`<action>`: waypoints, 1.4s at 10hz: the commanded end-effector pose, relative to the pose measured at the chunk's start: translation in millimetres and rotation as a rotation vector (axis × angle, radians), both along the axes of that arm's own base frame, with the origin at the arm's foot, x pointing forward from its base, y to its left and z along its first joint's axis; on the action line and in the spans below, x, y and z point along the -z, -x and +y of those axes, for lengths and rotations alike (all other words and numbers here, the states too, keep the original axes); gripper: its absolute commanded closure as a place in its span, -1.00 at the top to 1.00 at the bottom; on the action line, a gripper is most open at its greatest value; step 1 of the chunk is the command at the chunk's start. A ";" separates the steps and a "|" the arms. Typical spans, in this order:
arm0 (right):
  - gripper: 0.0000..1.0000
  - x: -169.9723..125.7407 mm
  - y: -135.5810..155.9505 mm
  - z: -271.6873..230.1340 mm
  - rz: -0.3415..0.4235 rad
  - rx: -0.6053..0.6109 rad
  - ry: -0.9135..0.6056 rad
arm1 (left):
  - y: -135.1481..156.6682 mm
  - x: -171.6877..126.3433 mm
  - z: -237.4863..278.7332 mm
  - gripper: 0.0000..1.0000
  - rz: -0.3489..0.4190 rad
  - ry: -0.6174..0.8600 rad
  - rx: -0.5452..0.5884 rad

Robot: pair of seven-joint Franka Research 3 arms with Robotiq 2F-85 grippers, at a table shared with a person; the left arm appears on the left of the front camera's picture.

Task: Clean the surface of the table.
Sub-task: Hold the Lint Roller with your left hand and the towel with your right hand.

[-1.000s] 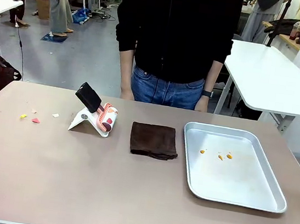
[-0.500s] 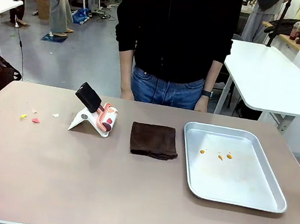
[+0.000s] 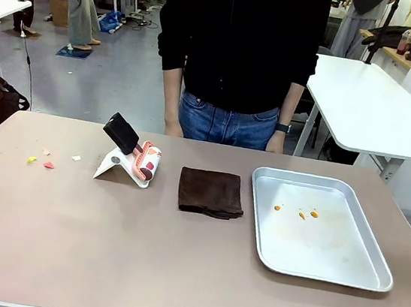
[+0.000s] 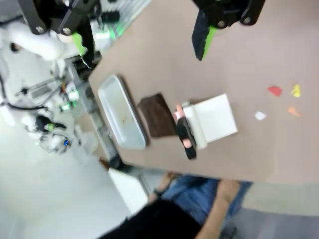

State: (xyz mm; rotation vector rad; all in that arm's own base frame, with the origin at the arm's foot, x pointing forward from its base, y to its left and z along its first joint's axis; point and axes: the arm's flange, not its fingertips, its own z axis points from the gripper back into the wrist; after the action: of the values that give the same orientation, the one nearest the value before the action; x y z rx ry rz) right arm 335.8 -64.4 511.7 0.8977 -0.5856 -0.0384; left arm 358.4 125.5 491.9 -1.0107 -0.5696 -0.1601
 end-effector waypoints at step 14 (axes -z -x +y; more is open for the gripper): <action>1.00 136.5 -54.3 301.0 0.360 -0.123 0.524 | -165.1 52.9 -118.9 1.00 0.367 -0.197 0.056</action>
State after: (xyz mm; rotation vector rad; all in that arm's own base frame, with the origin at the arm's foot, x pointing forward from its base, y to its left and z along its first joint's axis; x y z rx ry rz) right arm 398.1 236.5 369.1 0.4063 -0.1586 0.0519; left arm 524.0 0.1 438.7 -0.8103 -0.1513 -0.1445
